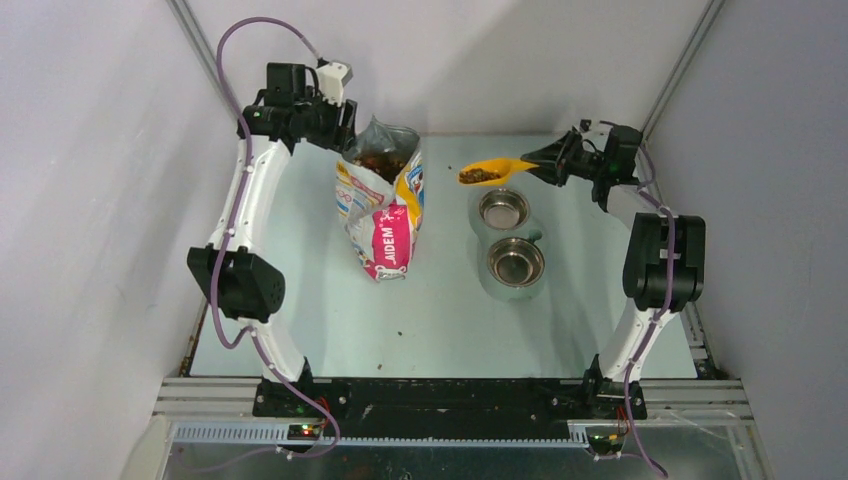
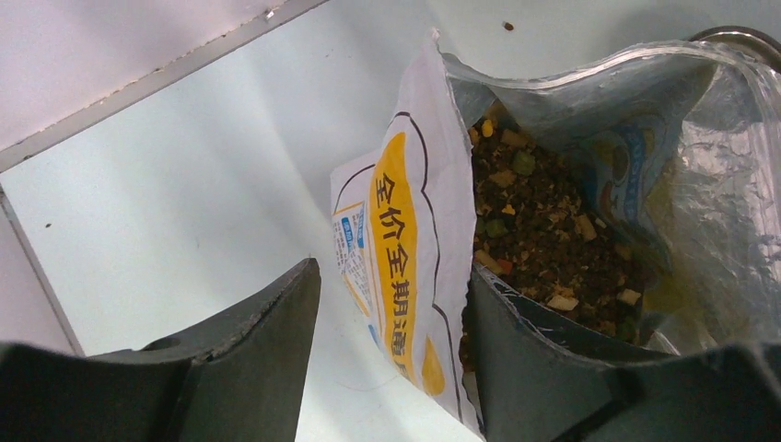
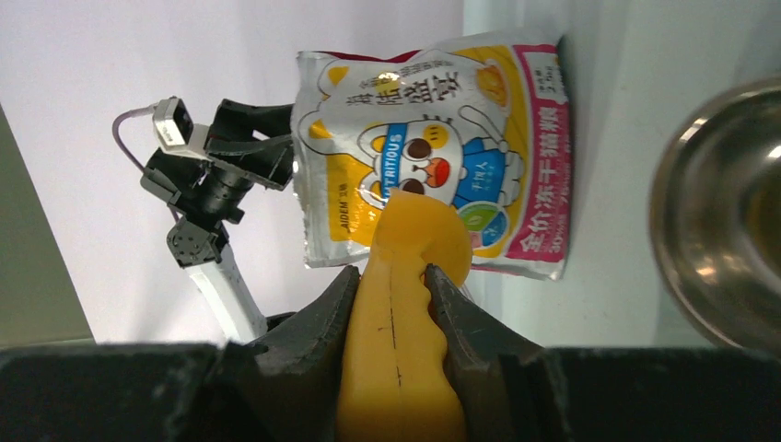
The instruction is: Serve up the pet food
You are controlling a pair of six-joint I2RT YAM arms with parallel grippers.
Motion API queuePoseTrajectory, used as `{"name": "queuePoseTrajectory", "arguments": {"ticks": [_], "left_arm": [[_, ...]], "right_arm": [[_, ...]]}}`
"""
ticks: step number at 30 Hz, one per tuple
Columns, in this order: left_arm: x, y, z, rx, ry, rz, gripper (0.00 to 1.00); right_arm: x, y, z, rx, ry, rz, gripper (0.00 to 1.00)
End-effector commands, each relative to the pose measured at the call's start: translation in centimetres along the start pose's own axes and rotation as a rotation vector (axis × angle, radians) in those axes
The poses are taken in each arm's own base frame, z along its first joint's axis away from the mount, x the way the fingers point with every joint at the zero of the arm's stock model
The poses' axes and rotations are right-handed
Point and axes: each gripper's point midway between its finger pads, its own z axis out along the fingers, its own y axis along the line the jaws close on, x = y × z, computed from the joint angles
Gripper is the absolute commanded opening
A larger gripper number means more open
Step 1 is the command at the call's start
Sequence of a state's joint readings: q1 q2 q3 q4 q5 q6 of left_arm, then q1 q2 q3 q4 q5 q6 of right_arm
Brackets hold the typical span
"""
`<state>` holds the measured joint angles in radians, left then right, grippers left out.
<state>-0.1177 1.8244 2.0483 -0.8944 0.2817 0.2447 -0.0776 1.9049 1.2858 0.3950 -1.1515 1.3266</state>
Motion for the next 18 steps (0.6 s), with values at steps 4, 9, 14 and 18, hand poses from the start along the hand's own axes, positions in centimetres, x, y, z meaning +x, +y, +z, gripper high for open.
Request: {"name": "queuePoseTrajectory", "arguments": {"ticks": [4,9,14,18], "left_arm": [[-2.3,-0.9,-2.1,0.012,-0.121,-0.001,0.65],[-2.5,-1.2,-2.4,0.02,-0.141,-0.016,0.65],[-2.4,-1.7,-2.8,0.032,-0.158,-0.029,0.65],[-2.4,-2.0,-2.6,0.046,-0.165,-0.047,0.65]], "right_arm": [[0.3,-1.1,-3.1,0.014,-0.004,-0.099,0.0],[-0.5,-3.8,-4.6,0.069,-0.038,-0.082,0.0],[-1.7,-6.1,-6.4,0.137,-0.096,-0.086,0.0],[-2.1,-7.3,-7.3,0.192,-0.131,-0.116,0.0]]}}
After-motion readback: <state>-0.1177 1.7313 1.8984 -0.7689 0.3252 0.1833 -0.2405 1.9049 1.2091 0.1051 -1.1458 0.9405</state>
